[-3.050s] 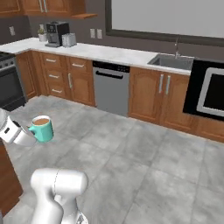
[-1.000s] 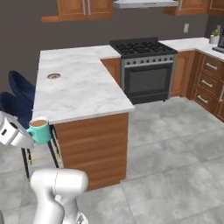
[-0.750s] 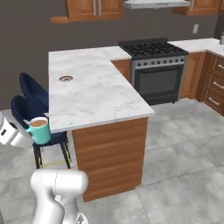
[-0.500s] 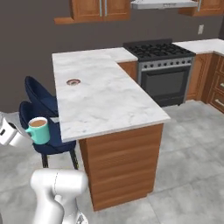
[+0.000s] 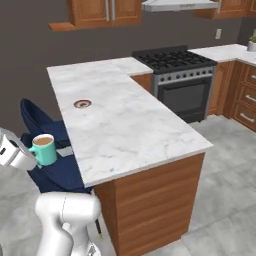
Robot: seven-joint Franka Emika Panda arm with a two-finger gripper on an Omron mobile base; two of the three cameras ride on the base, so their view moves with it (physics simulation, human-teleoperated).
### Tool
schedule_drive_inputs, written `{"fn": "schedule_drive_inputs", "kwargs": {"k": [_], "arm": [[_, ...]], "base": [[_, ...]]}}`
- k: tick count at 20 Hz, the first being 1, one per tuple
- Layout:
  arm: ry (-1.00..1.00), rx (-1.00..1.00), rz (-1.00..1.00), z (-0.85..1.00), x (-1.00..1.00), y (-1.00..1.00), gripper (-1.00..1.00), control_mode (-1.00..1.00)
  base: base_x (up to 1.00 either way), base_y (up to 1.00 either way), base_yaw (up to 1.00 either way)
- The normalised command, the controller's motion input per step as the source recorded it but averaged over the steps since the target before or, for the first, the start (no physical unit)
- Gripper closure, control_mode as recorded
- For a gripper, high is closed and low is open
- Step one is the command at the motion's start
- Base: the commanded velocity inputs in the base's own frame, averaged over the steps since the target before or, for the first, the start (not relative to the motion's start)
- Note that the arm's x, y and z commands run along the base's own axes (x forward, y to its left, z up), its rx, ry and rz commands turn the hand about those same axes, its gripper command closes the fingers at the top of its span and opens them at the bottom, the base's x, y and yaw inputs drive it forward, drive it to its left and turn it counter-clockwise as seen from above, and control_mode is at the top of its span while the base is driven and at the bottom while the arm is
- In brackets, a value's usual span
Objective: Pick the cup of tea, navigate to the dining table, and place it on the saucer.
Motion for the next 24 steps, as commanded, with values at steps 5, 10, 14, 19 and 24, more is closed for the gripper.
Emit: {"fn": "schedule_drive_inputs", "kwargs": {"k": [5, 10, 14, 19, 24], "arm": [[0.00, 0.00, 0.00, 0.00, 0.00, 0.00, 1.00, 1.00], [0.00, 0.00, 0.00, 0.00, 0.00, 0.00, 1.00, 1.00], [0.00, 0.00, 0.00, 0.00, 0.00, 0.00, 1.00, 1.00], [0.00, 0.00, 0.00, 0.00, 0.00, 0.00, 1.00, 1.00], [0.00, 0.00, 0.00, 0.00, 0.00, 0.00, 1.00, 1.00]], "base": [[0.32, 0.92, -0.27], [0.11, 0.87, -0.33], [0.00, 0.79, -0.39], [0.09, 0.82, -0.41], [0.25, 0.75, -0.39]]}}
